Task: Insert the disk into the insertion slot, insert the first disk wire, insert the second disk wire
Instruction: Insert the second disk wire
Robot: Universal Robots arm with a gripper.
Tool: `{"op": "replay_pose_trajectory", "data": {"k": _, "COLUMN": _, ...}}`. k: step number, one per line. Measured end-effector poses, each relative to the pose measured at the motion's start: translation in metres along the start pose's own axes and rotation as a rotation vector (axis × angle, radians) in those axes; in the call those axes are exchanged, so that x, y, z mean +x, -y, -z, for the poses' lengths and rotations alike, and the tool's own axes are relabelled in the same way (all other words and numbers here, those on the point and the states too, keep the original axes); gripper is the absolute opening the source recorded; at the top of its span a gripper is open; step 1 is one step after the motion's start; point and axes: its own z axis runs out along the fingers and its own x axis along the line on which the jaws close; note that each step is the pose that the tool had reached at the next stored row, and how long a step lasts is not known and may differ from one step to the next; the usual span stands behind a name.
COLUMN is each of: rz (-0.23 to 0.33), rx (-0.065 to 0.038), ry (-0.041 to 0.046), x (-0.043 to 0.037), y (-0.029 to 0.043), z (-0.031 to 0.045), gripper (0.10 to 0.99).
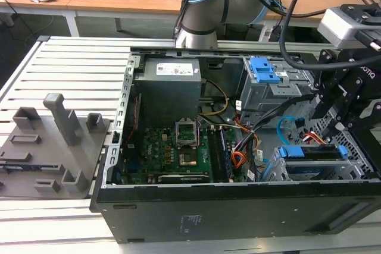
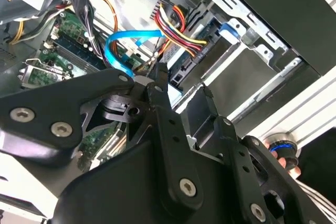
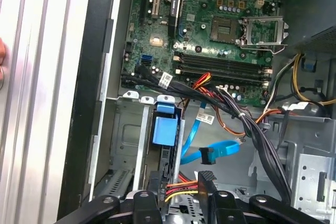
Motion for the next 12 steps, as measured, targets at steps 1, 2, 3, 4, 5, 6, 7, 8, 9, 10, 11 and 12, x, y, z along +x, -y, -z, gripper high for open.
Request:
{"op": "replay_pose_trajectory", "data": {"k": 1, "rz": 0.0, "rx": 0.0, "ry": -0.0001, "x": -0.0022, "y": 0.0003, "z": 0.0001, "gripper": 0.424}}
{"op": "replay_pose_trajectory", "data": {"k": 2, "rz": 0.0, "rx": 0.0, "ry": 0.0, "x": -0.0042, "y": 0.0006, "z": 0.0001, "gripper": 0.424}}
{"op": "replay_pose_trajectory", "data": {"k": 3, "rz": 0.0, "rx": 0.0, "ry": 0.0, "x": -0.0077, "y": 0.001, "z": -0.0001, "gripper": 0.424}}
{"op": "replay_pose_trajectory", "data": {"k": 4, "rz": 0.001, "rx": 0.0, "ry": 0.0, "x": -0.0098, "y": 0.0009, "z": -0.0004, "gripper": 0.424}}
{"op": "replay_pose_trajectory", "data": {"k": 5, "rz": 0.001, "rx": 0.0, "ry": 0.0, "x": -0.011, "y": 0.0003, "z": -0.0006, "gripper": 0.424}}
{"op": "replay_pose_trajectory", "data": {"k": 6, "rz": 0.001, "rx": 0.0, "ry": 0.0, "x": -0.0126, "y": -0.002, "z": -0.0012, "gripper": 0.424}}
{"op": "replay_pose_trajectory", "data": {"k": 7, "rz": 0.001, "rx": 0.0, "ry": -0.0001, "x": -0.0138, "y": -0.005, "z": -0.0018, "gripper": 0.424}}
{"op": "replay_pose_trajectory", "data": {"k": 8, "rz": 0.001, "rx": 0.0, "ry": -0.0001, "x": -0.0154, "y": -0.0112, "z": -0.0036, "gripper": 0.424}}
{"op": "replay_pose_trajectory", "data": {"k": 9, "rz": 0.001, "rx": 0.0, "ry": -0.0011, "x": -0.0159, "y": -0.0143, "z": -0.0049, "gripper": 0.424}}
{"op": "replay_pose_trajectory", "data": {"k": 10, "rz": 0.001, "rx": 0.0, "ry": -0.0026, "x": -0.0164, "y": -0.0175, "z": -0.0062, "gripper": 0.424}}
{"op": "replay_pose_trajectory", "data": {"k": 11, "rz": 0.0, "rx": -0.001, "ry": -0.0047, "x": -0.0167, "y": -0.0201, "z": -0.0072, "gripper": 0.424}}
{"op": "replay_pose_trajectory", "data": {"k": 12, "rz": 0.0, "rx": -0.001, "ry": -0.0068, "x": -0.0171, "y": -0.0225, "z": -0.0083, "gripper": 0.424}}
